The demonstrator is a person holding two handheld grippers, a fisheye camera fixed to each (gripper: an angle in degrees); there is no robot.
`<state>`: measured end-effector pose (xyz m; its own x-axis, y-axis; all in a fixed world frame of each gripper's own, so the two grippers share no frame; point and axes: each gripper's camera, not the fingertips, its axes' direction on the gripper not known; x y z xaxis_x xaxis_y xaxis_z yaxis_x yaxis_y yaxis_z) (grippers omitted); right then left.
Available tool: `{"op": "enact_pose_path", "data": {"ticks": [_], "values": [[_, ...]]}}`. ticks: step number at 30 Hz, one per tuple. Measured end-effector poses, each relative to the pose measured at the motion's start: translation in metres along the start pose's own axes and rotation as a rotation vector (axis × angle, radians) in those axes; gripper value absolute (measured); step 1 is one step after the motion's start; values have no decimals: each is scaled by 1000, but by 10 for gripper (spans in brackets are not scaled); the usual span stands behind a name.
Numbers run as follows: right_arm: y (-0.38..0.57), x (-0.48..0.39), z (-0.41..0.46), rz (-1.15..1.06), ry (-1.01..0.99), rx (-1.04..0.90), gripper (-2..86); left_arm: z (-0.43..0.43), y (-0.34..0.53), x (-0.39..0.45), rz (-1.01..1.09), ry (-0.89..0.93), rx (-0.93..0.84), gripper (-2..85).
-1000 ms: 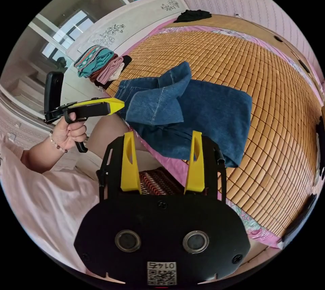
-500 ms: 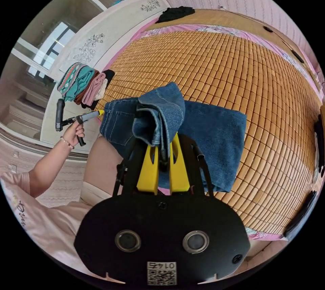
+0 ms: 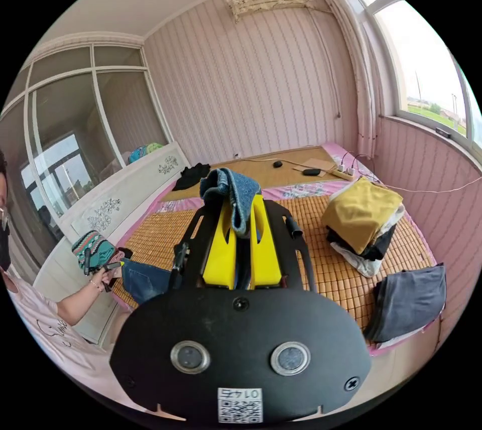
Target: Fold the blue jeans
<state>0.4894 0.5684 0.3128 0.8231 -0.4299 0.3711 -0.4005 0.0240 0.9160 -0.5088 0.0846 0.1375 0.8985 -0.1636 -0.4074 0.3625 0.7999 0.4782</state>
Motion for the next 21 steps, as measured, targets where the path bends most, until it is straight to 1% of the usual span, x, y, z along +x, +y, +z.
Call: {"op": "enact_pose_path", "data": {"ticks": [3, 5, 6, 7, 8, 9, 10, 11, 12, 13, 15, 18, 21], "values": [[11, 51, -37, 22, 138, 54, 56, -62, 3, -35, -33, 54, 209, -6], [47, 96, -55, 43, 229, 10, 59, -80, 20, -65, -35, 104, 255, -7], [59, 108, -56, 71, 246, -16, 61, -82, 35, -87, -105, 97, 225, -8], [88, 134, -56, 157, 272, -66, 70, -81, 44, -98, -161, 76, 206, -9], [121, 159, -53, 273, 317, -140, 73, -77, 64, -116, -247, -23, 167, -9], [138, 171, -50, 338, 346, -185, 70, -68, 84, -132, -318, -102, 80, -9], [171, 190, -46, 464, 404, -266, 62, -62, 93, -140, -364, -119, 18, -9], [199, 203, -40, 564, 441, -344, 50, -53, 110, -155, -464, -129, -75, -10], [210, 207, -37, 599, 447, -385, 49, -47, 122, -162, -520, -124, -130, -10], [225, 210, -31, 636, 462, -438, 47, -46, 125, -162, -524, -134, -142, -10], [228, 209, -20, 628, 449, -457, 51, -46, 115, -150, -450, -182, -128, -9], [202, 204, 14, 525, 407, -520, 68, -38, 74, -131, -329, -138, -124, -7], [163, 190, 58, 371, 395, -563, 82, -20, 24, -105, -191, -123, -124, 4]]}}
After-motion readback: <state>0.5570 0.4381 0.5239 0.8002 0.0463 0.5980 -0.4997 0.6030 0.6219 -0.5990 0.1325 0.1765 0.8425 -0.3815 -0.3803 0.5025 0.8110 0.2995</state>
